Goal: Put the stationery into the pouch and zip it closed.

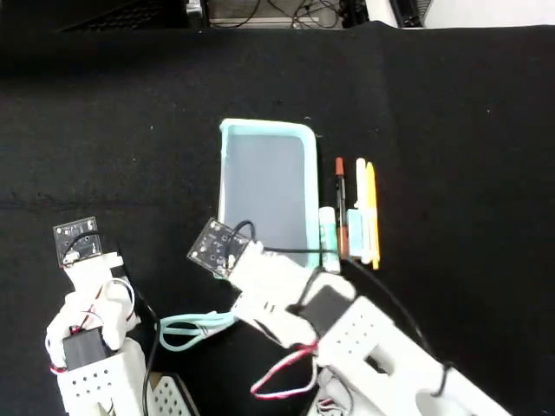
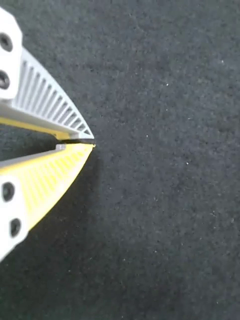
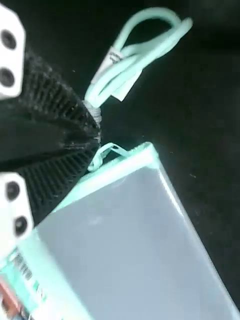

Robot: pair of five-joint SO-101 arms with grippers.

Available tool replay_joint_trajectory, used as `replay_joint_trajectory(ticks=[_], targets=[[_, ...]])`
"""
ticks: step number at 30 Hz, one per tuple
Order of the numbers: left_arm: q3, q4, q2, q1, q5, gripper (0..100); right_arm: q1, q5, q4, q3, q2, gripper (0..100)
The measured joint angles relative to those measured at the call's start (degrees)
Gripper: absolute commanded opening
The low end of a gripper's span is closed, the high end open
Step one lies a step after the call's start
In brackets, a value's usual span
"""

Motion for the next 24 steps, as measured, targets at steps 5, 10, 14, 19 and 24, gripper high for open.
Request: replay_joint_trajectory(ticks=[5, 10, 14, 19, 24], targets=[[0.00, 0.00, 0.00, 0.00, 0.00, 3, -0.53, -5.89, -9.14, 1.85, 7.30, 27.9], [0.00, 0.00, 0.00, 0.00, 0.00, 3, -0.53, -9.58, -9.85, 1.85, 10.11, 22.9], [0.00, 0.00, 0.00, 0.00, 0.00, 3, -0.53, -9.67, -9.14, 1.85, 10.55, 18.4], [0.00, 0.00, 0.00, 0.00, 0.00, 3, -3.43, -8.53, -5.98, 1.85, 10.55, 18.4], [0.00, 0.00, 0.00, 0.00, 0.00, 3, -4.92, -8.09, -5.63, 1.85, 10.55, 18.4]])
